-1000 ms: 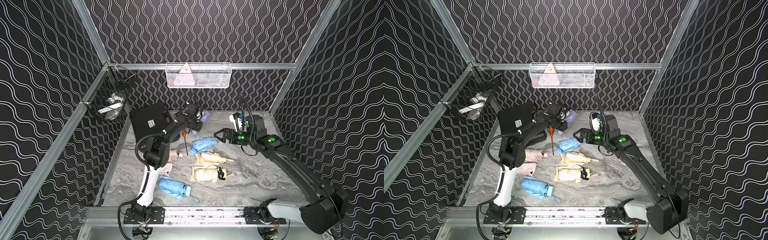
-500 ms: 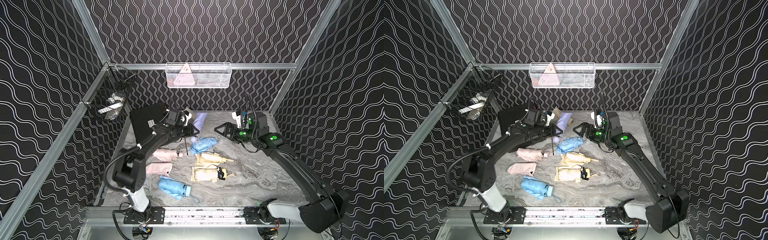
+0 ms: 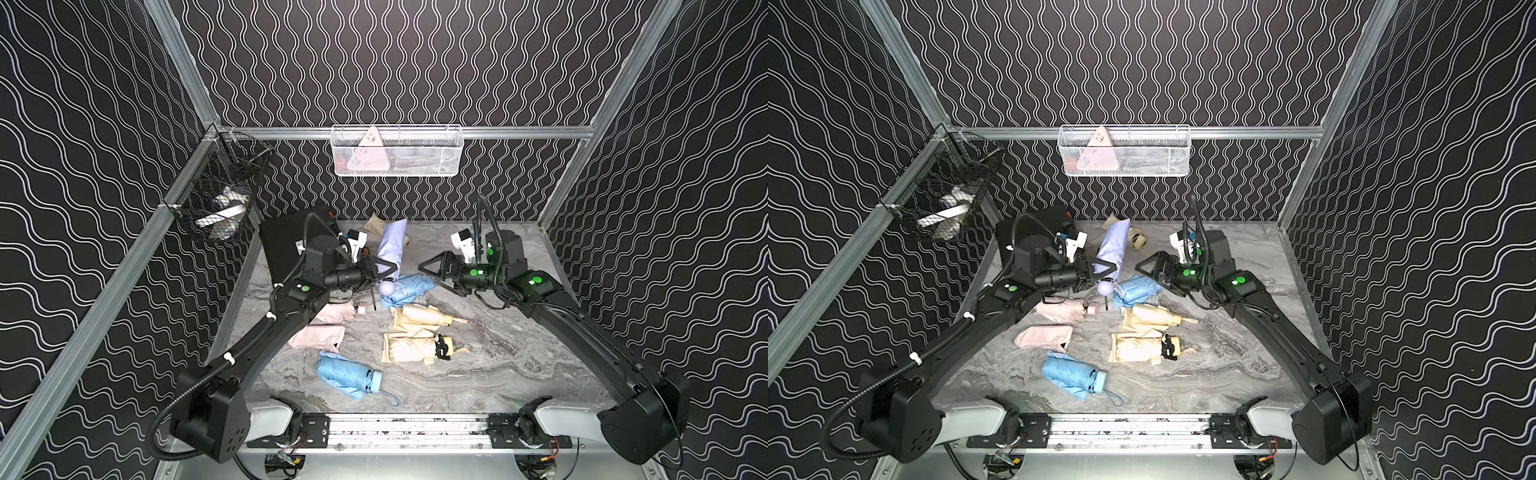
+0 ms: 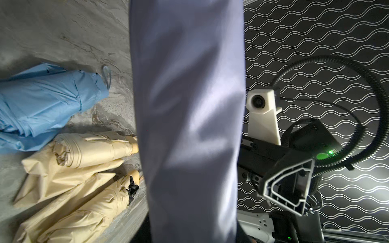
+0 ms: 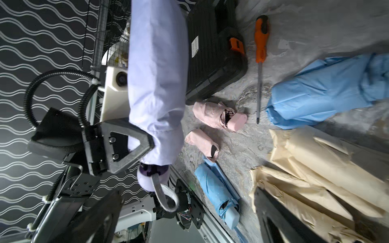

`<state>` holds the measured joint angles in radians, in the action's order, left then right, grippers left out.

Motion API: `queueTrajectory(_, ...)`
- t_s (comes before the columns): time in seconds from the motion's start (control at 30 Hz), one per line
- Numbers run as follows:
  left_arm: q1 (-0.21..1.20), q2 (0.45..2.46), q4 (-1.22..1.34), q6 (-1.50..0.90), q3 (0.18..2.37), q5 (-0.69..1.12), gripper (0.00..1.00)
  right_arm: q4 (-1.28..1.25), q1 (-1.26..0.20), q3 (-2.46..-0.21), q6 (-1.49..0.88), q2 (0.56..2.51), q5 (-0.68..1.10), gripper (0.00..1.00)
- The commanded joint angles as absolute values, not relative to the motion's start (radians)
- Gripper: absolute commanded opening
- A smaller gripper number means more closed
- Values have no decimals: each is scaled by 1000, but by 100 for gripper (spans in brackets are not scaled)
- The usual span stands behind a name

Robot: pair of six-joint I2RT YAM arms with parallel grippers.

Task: Take umbrellas out of sleeves
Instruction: Pick up the umbrella from the center of the board.

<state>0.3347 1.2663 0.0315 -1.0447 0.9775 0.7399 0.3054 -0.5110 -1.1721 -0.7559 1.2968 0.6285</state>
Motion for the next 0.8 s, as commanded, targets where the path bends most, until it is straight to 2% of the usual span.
queueTrajectory(0.0, 347, 1252, 159, -1137, 959, 763, 18, 247, -540, -1179, -779, 1305, 628, 99)
queueTrajectory(0.17, 363, 1251, 135, -1121, 985, 768, 18, 215, -594, -1190, -785, 1323, 604, 99)
queueTrajectory(0.77, 380, 1268, 168, -1137, 1006, 769, 18, 209, -614, -1196, -794, 1318, 559, 97)
